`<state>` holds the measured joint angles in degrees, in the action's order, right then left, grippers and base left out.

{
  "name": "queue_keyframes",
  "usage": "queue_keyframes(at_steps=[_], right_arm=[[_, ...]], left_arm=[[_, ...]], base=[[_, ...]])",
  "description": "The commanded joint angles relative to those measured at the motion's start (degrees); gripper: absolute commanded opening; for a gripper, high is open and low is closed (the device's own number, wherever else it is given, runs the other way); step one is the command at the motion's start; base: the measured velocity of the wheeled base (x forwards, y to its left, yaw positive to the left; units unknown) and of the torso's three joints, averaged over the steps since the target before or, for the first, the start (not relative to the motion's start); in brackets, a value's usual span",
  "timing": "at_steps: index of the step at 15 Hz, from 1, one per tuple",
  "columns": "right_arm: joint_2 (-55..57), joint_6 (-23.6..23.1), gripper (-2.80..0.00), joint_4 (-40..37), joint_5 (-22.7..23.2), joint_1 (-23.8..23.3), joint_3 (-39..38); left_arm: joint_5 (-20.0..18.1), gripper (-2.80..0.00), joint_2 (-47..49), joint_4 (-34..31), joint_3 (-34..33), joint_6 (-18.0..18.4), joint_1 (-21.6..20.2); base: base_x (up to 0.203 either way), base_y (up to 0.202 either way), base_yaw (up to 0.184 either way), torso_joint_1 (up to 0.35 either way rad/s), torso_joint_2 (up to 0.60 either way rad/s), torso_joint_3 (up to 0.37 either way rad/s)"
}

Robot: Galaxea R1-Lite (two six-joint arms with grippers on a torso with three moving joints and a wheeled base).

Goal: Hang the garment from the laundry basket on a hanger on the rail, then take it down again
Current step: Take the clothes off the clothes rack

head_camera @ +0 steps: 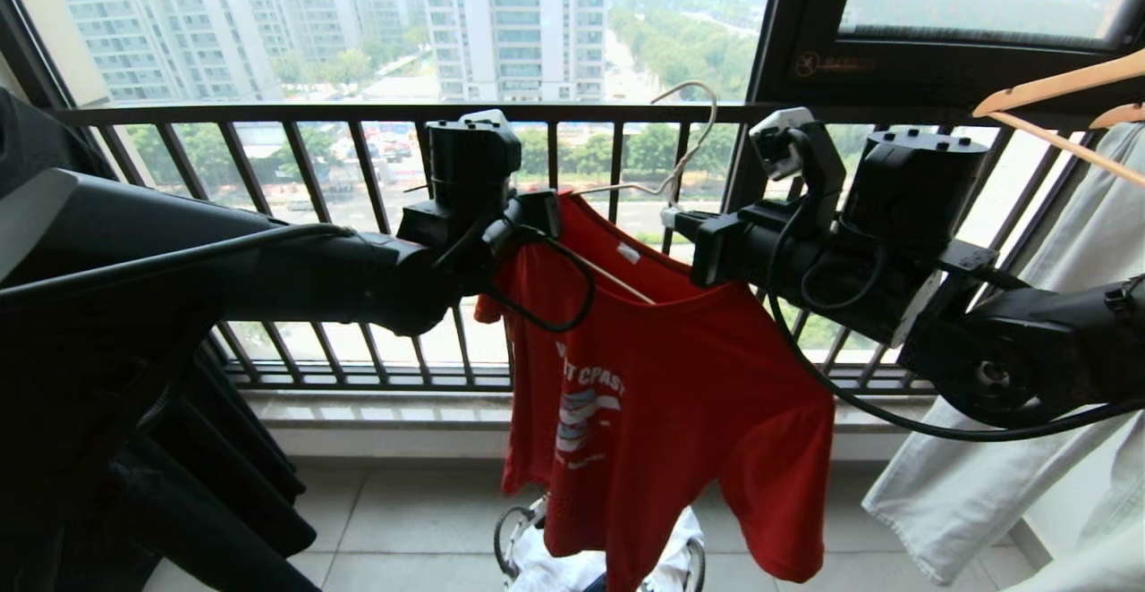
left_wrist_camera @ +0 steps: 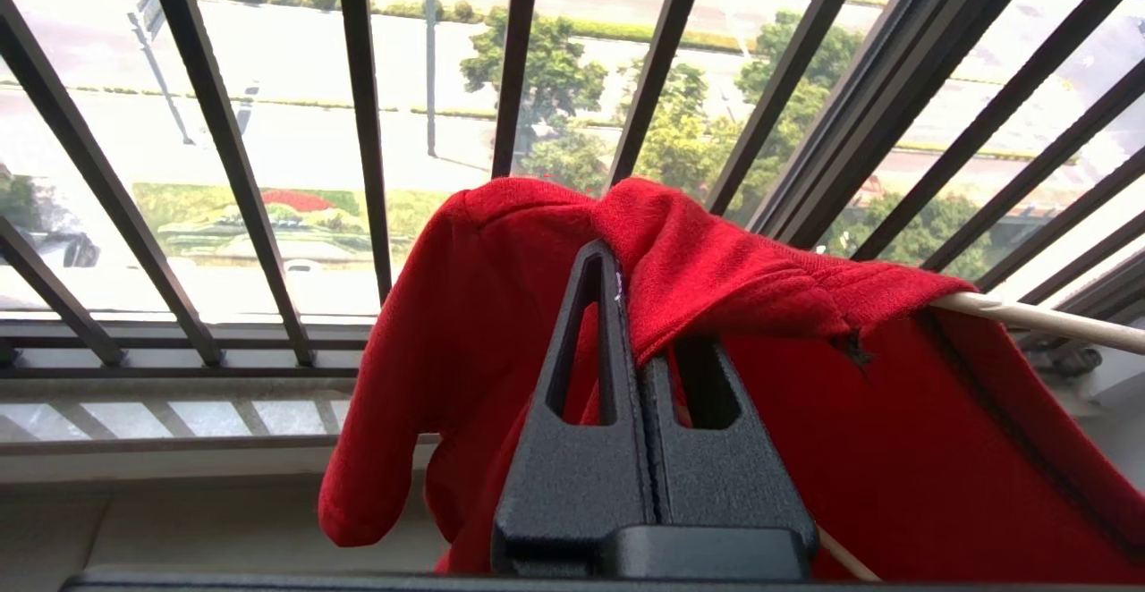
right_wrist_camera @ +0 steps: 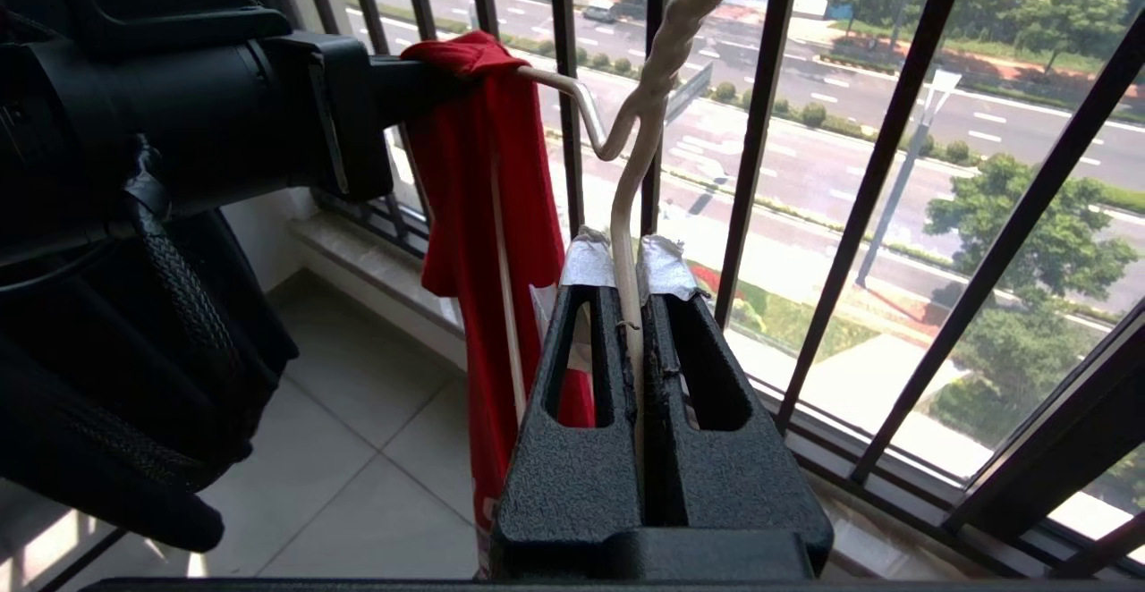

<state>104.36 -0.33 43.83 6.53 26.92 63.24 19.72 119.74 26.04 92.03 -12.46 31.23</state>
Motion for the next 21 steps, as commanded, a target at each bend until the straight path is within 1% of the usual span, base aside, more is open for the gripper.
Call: queue_keyframes(at_steps=[1,5,7,11,14,15,16,18,19,21], right_arm=[[1.6,0.0,-2.8,0.2,0.0,-0.5,0.4],[0.6,0.0,-2.8,0.2,0.1,-0.7,0.7],[0.5,0.0,-2.8,0.2,0.0,-0.8,0.7],[0.6,0.1,-2.8,0.2,0.0,-1.2,0.7],[0.6,0.1,-2.8,0.2,0.0,-2.0,1.4],[0.7,0.1,-2.8,0.2,0.0,-2.3,1.7],[0.8,0.1,-2.8,0.2,0.0,-2.6,1.9],[0.8,0.2,-2.8,0.2,0.1,-2.7,2.0],[0.8,0.2,-2.8,0.2,0.1,-2.7,2.1],[0.8,0.2,-2.8,0.2,0.1,-2.8,2.1]], left_arm=[[0.1,-2.8,-0.1,0.2,0.7,0.0,-1.4],[-0.2,-2.8,1.1,-0.4,4.7,0.0,-6.2],[-0.3,-2.8,2.3,-0.7,6.1,0.2,-7.9],[-0.3,-2.8,6.3,-0.7,8.4,0.6,-8.7],[-0.4,-2.8,6.8,-0.8,8.3,0.9,-8.8],[-0.5,-2.8,6.5,-1.8,7.8,0.9,-8.9],[-1.2,-2.8,6.0,-3.9,7.2,1.0,-8.9],[-6.8,-2.8,4.2,-5.1,4.6,0.7,-8.9],[-7.7,-2.8,4.1,-5.1,3.9,0.7,-8.9],[-7.7,-2.8,4.4,-5.3,4.2,0.8,-8.9]], base=[[0.0,0.0,0.0,0.0,0.0,0.0],[0.0,0.0,0.0,0.0,0.0,0.0],[0.0,0.0,0.0,0.0,0.0,0.0],[0.0,0.0,0.0,0.0,0.0,0.0],[0.0,0.0,0.0,0.0,0.0,0.0],[0.0,0.0,0.0,0.0,0.0,0.0],[0.0,0.0,0.0,0.0,0.0,0.0],[0.0,0.0,0.0,0.0,0.0,0.0],[0.0,0.0,0.0,0.0,0.0,0.0],[0.0,0.0,0.0,0.0,0.0,0.0]])
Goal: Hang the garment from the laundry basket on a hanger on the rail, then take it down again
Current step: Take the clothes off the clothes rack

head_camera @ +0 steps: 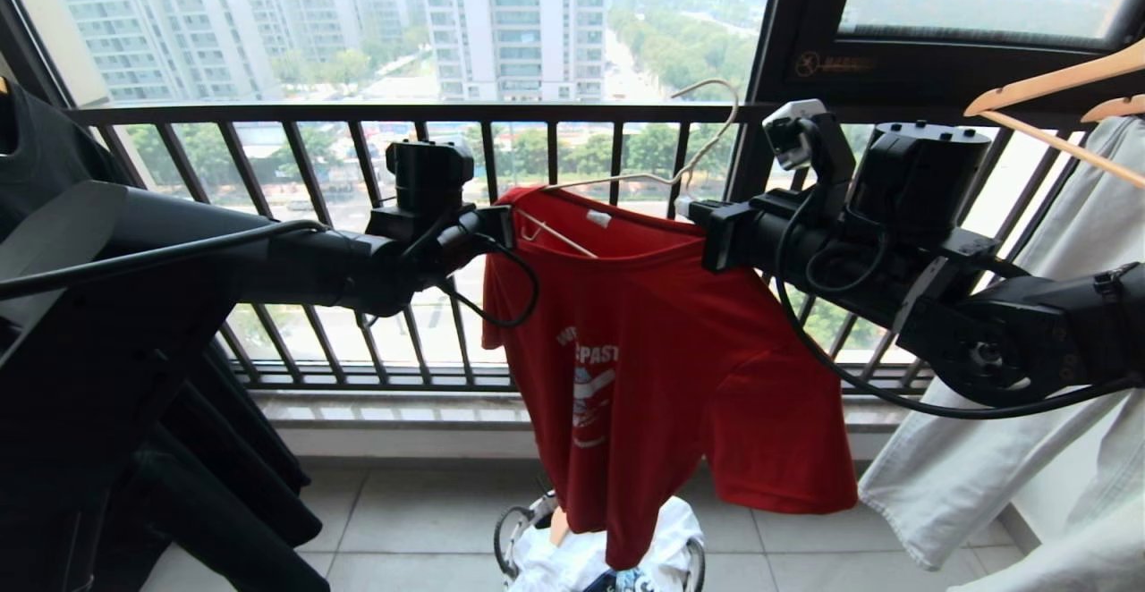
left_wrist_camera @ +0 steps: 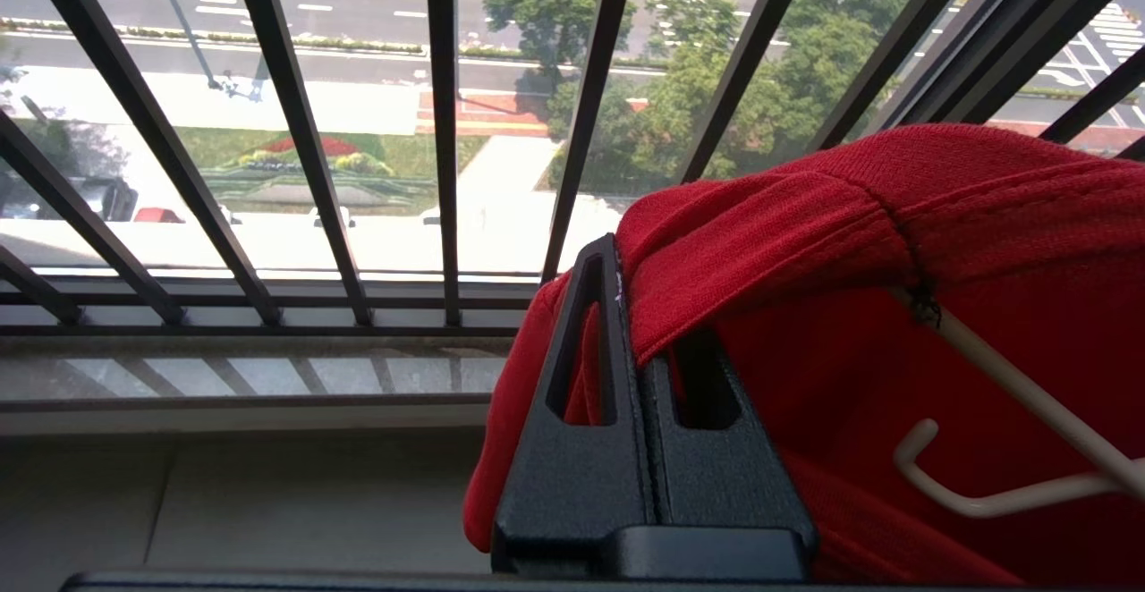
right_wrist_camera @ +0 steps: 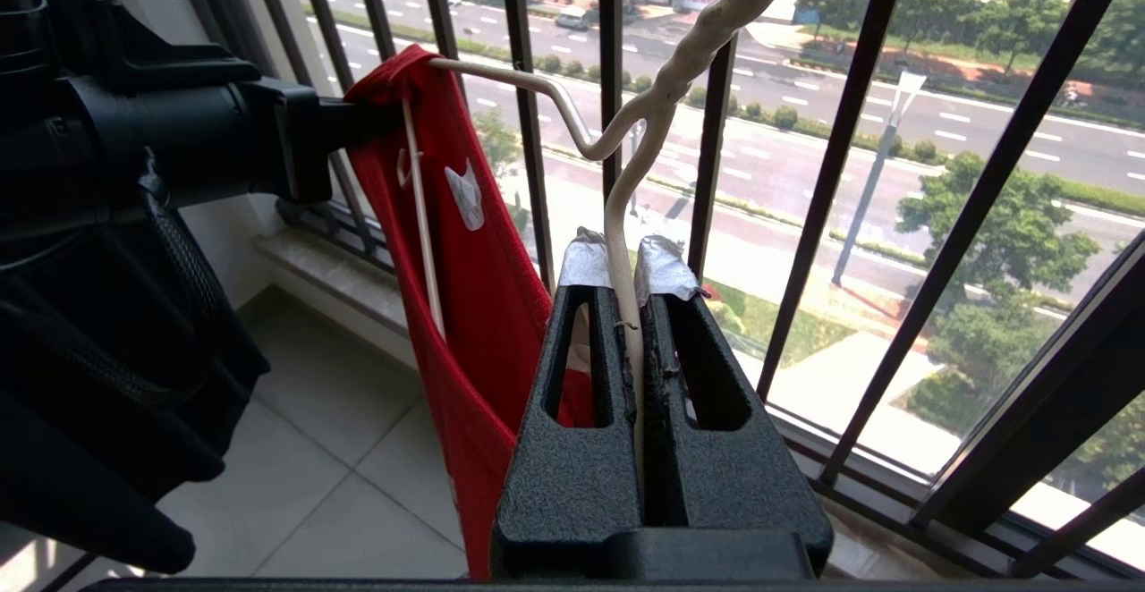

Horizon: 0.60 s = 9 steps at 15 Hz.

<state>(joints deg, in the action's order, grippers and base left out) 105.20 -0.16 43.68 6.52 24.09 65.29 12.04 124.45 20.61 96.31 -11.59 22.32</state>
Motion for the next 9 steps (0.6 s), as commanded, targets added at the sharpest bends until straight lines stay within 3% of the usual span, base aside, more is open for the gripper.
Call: queue_keyframes(at_steps=[1,6,9], right_arm=[[-0.1,0.0,-2.8,0.4,0.1,0.0,-0.1],[-0.1,0.0,-2.8,0.4,0.1,0.0,-0.2],[-0.2,0.0,-2.8,0.4,0.0,0.0,-0.2]], left_arm=[[0.0,-2.8,-0.2,0.5,0.6,-0.2,-0.1],[2.7,-2.8,-0.3,0.5,7.7,-5.2,-5.5],[2.8,-2.8,0.5,0.3,9.1,-5.5,-6.9]], base=[[0.0,0.0,0.0,0.0,0.0,0.0],[0.0,0.0,0.0,0.0,0.0,0.0],[0.0,0.0,0.0,0.0,0.0,0.0]])
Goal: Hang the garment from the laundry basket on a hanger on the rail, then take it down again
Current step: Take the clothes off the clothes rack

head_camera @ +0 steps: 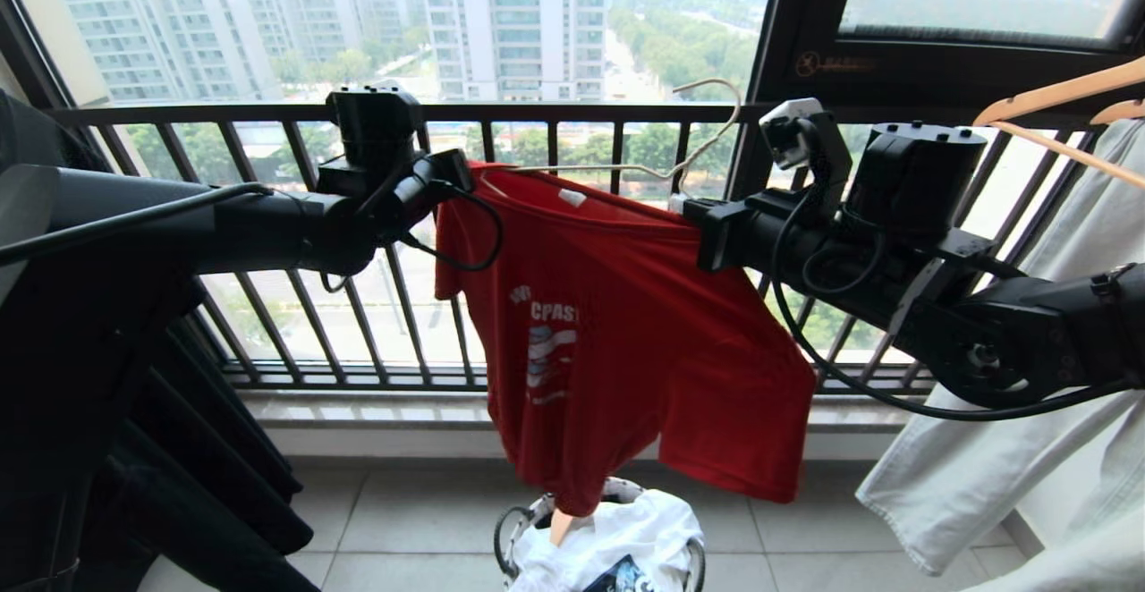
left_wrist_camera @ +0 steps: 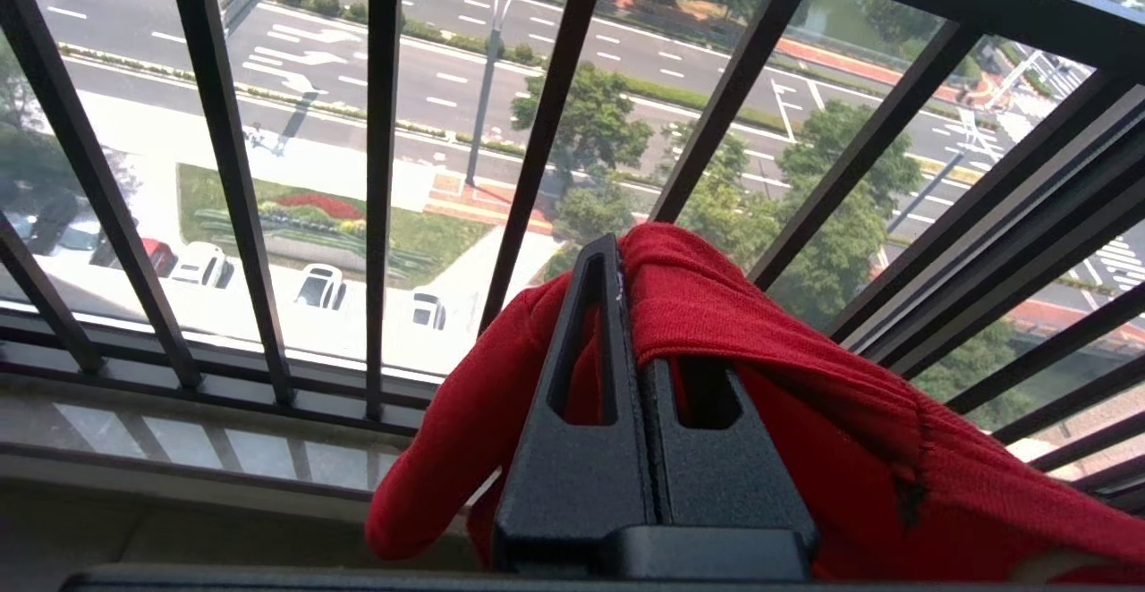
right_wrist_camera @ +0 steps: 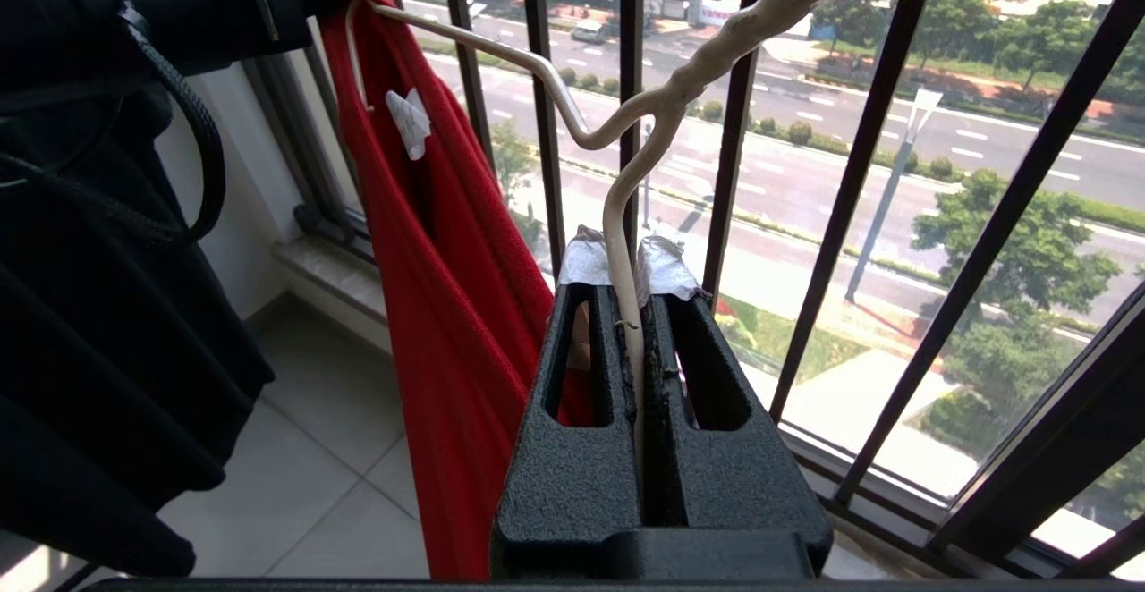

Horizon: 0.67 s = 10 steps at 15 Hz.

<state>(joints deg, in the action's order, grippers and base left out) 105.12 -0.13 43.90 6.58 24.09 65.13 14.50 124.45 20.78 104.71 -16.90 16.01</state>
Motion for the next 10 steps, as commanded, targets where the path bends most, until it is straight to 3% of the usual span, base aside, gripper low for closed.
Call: queue_keyframes(at_steps=[1,6,10], right_arm=[[-0.1,0.0,-2.8,0.1,-0.1,0.0,0.0],[-0.1,0.0,-2.8,0.1,0.0,-0.1,0.1],[-0.2,0.0,-2.8,0.1,0.0,0.0,0.1]], left_arm=[[0.4,-2.8,0.8,0.2,1.1,-0.2,-0.6],[0.2,-2.8,1.3,-0.4,0.8,-0.4,-0.9],[0.1,-2.8,2.5,-0.4,-0.6,-0.1,1.6]], base=[[0.0,0.0,0.0,0.0,0.0,0.0],[0.0,0.0,0.0,0.0,0.0,0.0],[0.0,0.0,0.0,0.0,0.0,0.0]])
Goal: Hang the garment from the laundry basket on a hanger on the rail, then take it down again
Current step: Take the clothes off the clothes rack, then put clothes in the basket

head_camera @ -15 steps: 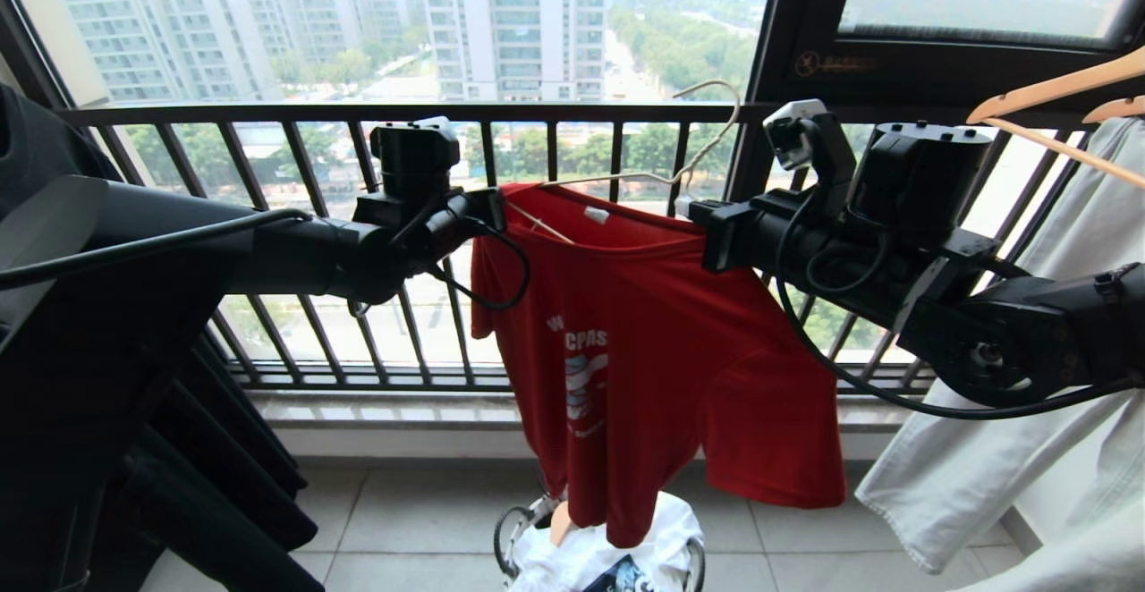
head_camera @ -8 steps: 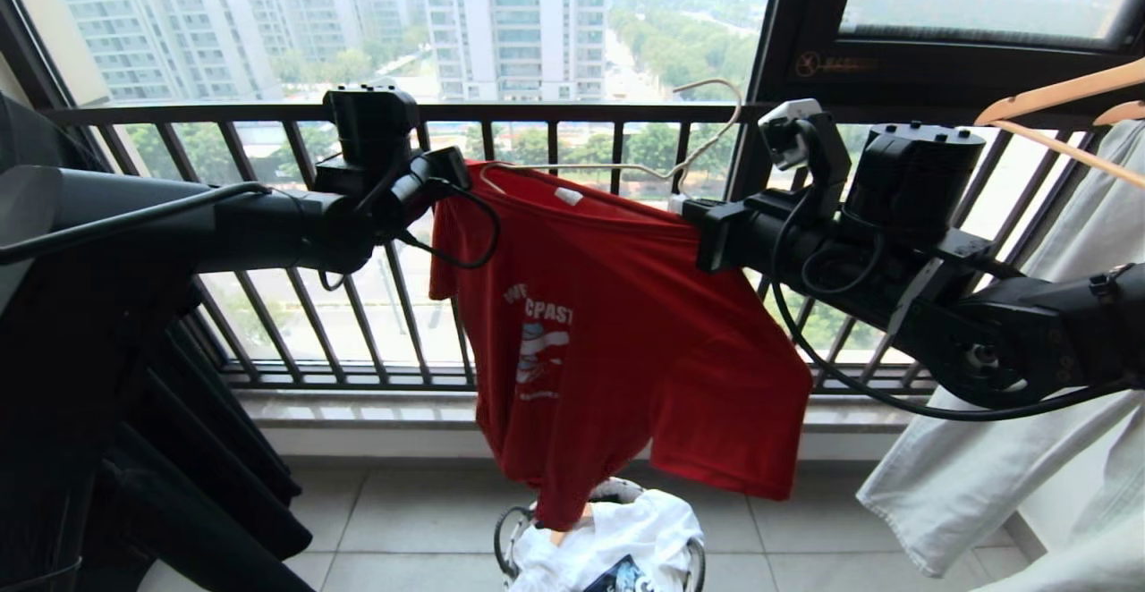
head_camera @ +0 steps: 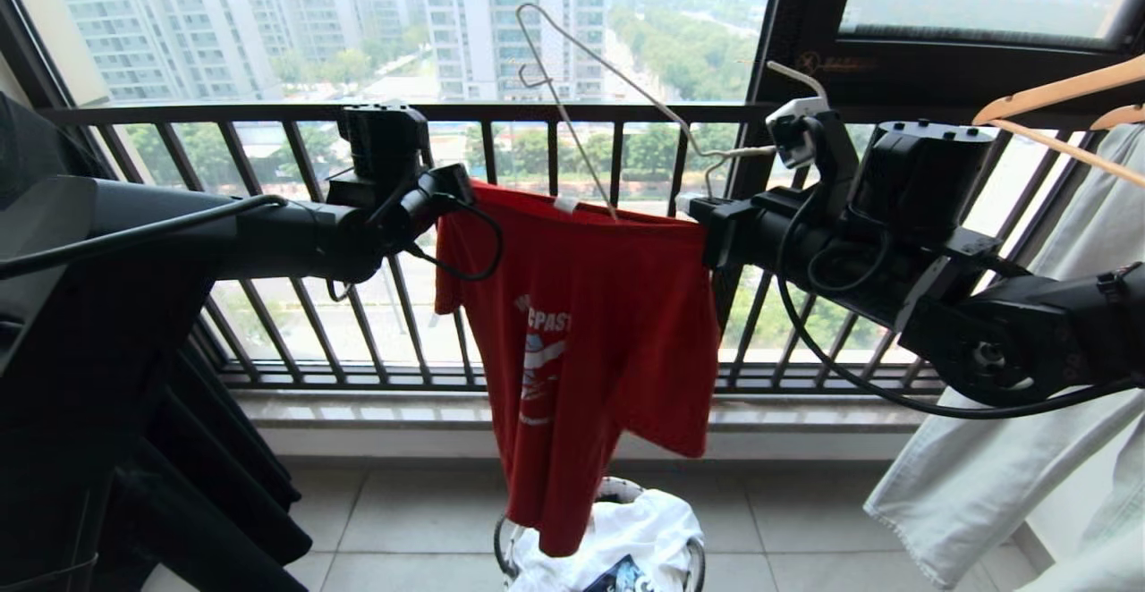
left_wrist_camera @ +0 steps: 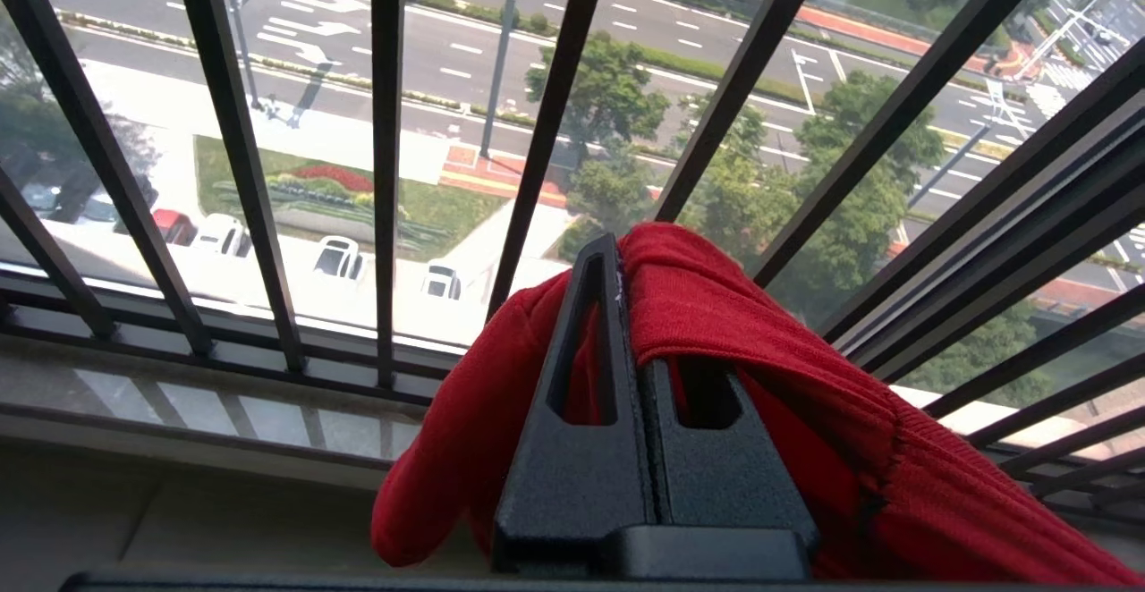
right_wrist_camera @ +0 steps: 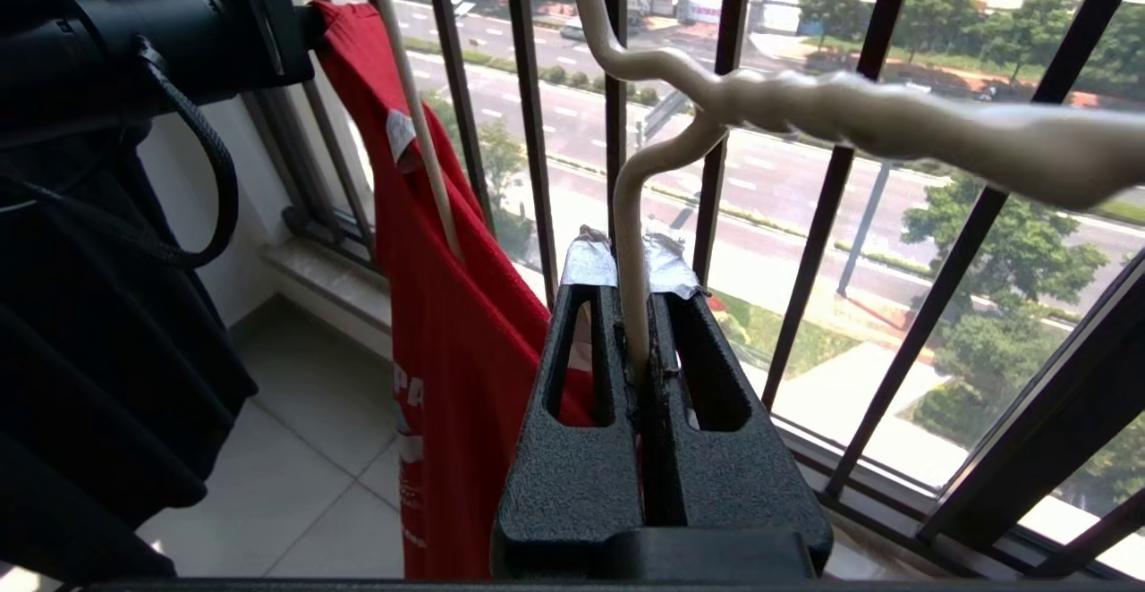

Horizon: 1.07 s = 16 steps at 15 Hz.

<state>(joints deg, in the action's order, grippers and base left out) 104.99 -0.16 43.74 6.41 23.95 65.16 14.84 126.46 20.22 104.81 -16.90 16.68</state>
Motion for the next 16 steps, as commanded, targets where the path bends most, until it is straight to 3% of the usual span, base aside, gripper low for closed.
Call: queue_keyframes(at_steps=[1,10,16], right_arm=[[0.0,0.0,-2.8,0.3,0.2,0.1,0.1],[3.2,0.2,-2.8,0.3,-0.9,0.1,1.6],[7.0,1.0,-2.8,1.5,-4.7,-1.3,5.0]], left_arm=[[-0.2,-2.8,0.3,0.2,-1.7,0.2,1.7],[-0.1,-2.8,0.6,1.0,-11.6,3.3,13.0],[0.0,-2.8,1.8,1.1,-11.2,2.9,13.4]], base=[[0.0,0.0,0.0,0.0,0.0,0.0],[0.0,0.0,0.0,0.0,0.0,0.0],[0.0,0.0,0.0,0.0,0.0,0.0]])
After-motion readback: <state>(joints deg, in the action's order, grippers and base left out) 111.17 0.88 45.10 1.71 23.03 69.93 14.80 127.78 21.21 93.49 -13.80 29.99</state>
